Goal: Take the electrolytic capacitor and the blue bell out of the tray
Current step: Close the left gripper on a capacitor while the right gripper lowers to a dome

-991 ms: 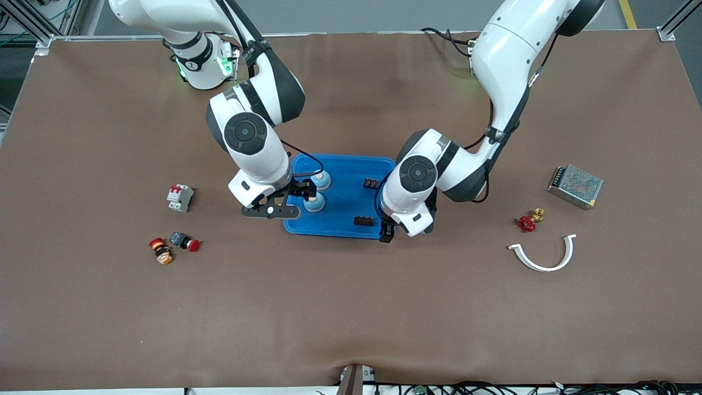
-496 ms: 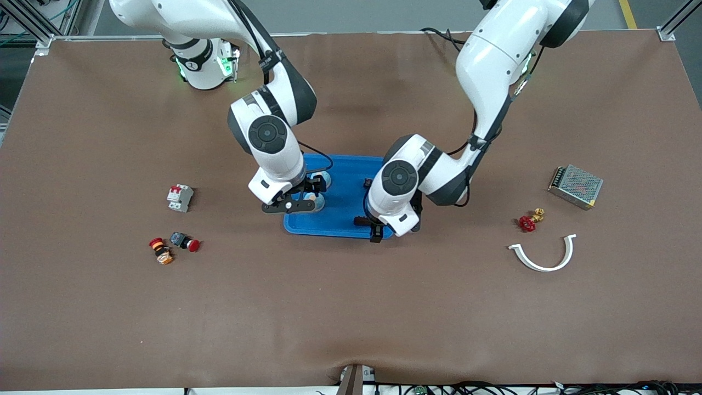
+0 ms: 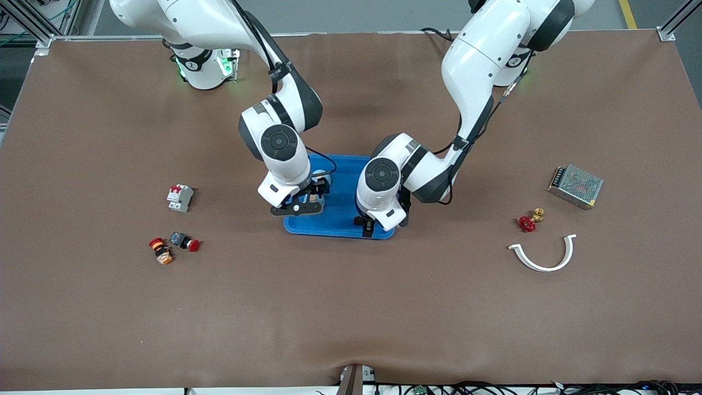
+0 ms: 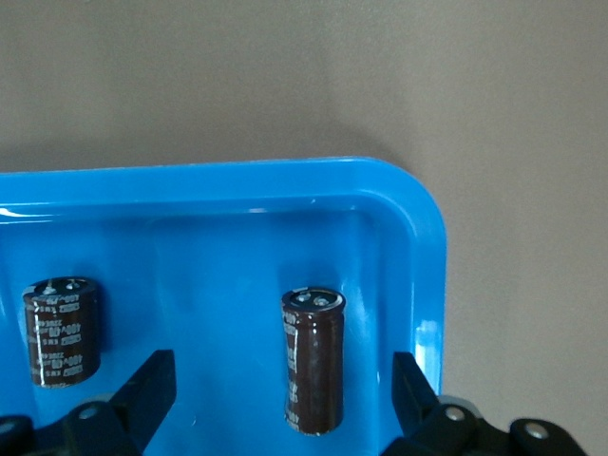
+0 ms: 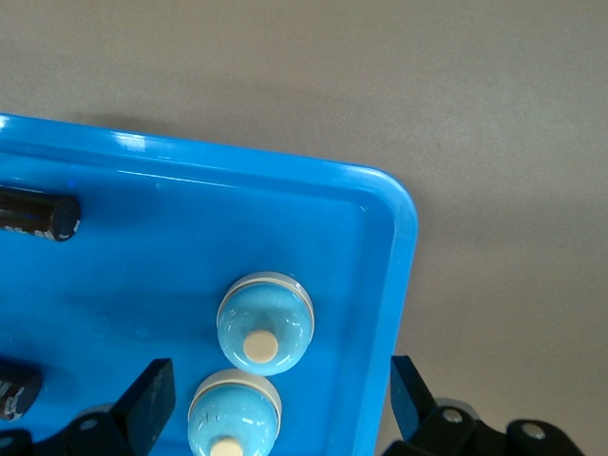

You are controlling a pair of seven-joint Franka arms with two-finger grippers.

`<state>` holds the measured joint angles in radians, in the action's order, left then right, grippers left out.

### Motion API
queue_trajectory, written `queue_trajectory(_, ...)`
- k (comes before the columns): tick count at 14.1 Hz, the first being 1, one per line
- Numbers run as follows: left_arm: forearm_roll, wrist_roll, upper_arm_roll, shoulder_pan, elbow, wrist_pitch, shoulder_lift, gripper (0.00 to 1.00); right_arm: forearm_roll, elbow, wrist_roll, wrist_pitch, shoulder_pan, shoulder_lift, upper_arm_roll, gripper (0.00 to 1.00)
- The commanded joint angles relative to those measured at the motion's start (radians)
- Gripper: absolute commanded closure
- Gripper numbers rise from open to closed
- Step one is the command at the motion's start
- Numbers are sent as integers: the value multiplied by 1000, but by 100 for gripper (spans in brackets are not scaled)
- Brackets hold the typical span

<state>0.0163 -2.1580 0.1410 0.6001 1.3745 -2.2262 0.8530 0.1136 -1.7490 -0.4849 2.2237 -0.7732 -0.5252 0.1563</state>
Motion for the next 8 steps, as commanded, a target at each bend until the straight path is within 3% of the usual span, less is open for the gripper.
queue_trajectory(1,14,-14,-12,12,-37,-10,26,0,1,-1,8,42,-11,-36,6,0)
queue_trajectory(8,16,-13,-12,23,-37,-24,44,0,1,-70,9,160,-20,-58,6,0)
